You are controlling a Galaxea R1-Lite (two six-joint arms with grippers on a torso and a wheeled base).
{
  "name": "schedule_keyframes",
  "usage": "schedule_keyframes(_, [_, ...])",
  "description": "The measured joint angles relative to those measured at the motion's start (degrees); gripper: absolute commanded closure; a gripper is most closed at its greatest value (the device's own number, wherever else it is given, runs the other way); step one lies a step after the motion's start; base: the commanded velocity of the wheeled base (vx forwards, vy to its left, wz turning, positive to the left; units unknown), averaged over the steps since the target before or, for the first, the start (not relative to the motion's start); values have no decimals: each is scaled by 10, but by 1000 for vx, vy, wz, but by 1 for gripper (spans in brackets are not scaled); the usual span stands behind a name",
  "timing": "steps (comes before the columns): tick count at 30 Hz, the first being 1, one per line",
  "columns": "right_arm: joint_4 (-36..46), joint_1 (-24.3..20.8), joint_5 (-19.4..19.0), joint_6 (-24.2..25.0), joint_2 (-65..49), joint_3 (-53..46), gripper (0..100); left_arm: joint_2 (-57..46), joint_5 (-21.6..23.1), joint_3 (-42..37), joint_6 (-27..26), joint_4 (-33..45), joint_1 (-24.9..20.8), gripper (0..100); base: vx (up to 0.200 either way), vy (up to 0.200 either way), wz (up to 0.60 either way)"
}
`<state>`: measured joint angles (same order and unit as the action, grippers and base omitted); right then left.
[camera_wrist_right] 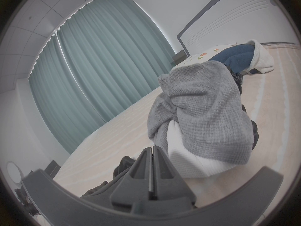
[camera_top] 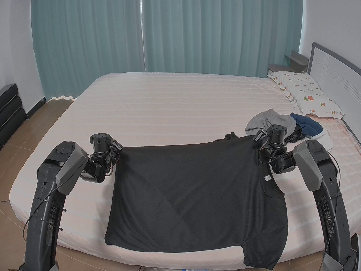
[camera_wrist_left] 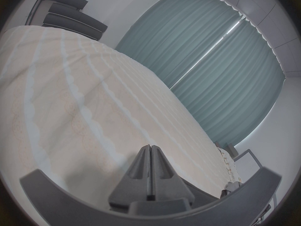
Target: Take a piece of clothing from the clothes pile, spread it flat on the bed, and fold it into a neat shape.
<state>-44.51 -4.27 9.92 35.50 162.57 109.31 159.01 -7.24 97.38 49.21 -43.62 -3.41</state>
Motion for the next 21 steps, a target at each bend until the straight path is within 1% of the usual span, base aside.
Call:
schedule_keyframes(9, [3, -4, 2, -7, 20, 2, 100, 7, 1, 22, 0, 37, -2, 100, 0, 0, 0])
schedule_keyframes(10, [3, -4, 2, -7, 21, 2, 0, 8, 2, 23, 0, 39, -2, 100, 0, 0, 0])
schedule_keyframes(12, [3, -4, 2, -7, 24, 2, 0, 8, 2, 24, 0, 39, -2, 100, 0, 0, 0])
schedule_keyframes(13, [3, -4, 2, -7, 25, 2, 0, 9, 2, 24, 0, 39, -2, 0, 0, 0, 0])
schedule_keyframes(21, [-1, -6, 5, -6, 23, -9, 0, 9, 0, 24, 0, 37, -2, 0, 0, 0, 0])
